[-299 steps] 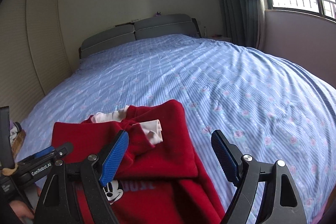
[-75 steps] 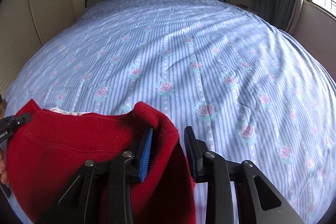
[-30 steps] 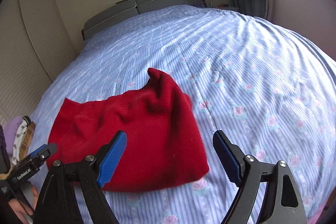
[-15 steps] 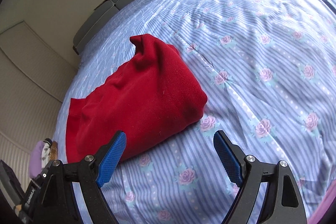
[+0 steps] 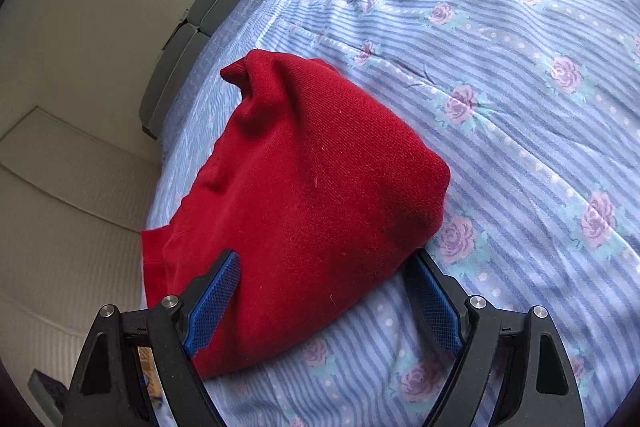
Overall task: Fold small clothes
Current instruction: 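Lower the right gripper around the folded red sweatshirt and close it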
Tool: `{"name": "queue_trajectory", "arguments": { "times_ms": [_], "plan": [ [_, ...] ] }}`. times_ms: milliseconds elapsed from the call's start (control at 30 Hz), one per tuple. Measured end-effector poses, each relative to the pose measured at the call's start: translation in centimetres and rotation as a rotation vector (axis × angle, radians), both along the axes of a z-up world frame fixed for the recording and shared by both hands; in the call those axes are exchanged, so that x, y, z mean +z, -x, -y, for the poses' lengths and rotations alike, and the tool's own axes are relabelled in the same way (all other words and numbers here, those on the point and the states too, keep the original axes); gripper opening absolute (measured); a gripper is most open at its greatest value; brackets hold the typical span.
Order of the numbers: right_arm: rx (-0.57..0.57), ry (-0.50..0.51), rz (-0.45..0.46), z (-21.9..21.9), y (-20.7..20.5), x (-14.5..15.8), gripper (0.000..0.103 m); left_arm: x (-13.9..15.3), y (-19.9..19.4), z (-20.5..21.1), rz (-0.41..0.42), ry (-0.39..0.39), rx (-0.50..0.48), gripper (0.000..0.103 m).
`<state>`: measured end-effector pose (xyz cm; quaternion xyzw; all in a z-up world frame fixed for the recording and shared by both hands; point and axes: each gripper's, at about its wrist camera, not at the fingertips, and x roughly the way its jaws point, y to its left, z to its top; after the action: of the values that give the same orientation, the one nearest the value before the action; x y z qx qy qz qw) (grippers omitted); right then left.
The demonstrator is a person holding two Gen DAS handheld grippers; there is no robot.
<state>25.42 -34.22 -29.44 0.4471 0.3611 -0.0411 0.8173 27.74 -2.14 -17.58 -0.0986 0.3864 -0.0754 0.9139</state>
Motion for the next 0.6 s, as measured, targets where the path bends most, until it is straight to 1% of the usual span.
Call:
{"name": "queue_trajectory", "arguments": {
  "times_ms": [200, 300, 433, 500, 600],
  "plan": [
    [-0.022, -0.044, 0.047, 1.1, -2.2, -0.6, 0.09, -0.4, -1.1, 0.6, -0.011, 0.011, -0.007, 0.084],
    [-0.028, -0.041, 0.068, 1.3, -2.9, -0.4, 0.09, -0.6, -1.5, 1.0, -0.012, 0.009, -0.013, 0.084],
    [-0.003, -0.008, 0.086, 1.0, -3.4, -0.1, 0.09, -0.8, -1.8, 0.9, -0.016, 0.015, -0.008, 0.084],
    [0.007, -0.008, 0.077, 1.1, -4.1, -0.8, 0.088, -0.9, -1.9, 0.6, -0.023, 0.016, 0.002, 0.084],
    [-0.027, -0.039, 0.066, 1.8, -4.1, -1.0, 0.078, -0.9, -2.0, -0.3, -0.035, 0.021, 0.026, 0.084]
  ]
}}
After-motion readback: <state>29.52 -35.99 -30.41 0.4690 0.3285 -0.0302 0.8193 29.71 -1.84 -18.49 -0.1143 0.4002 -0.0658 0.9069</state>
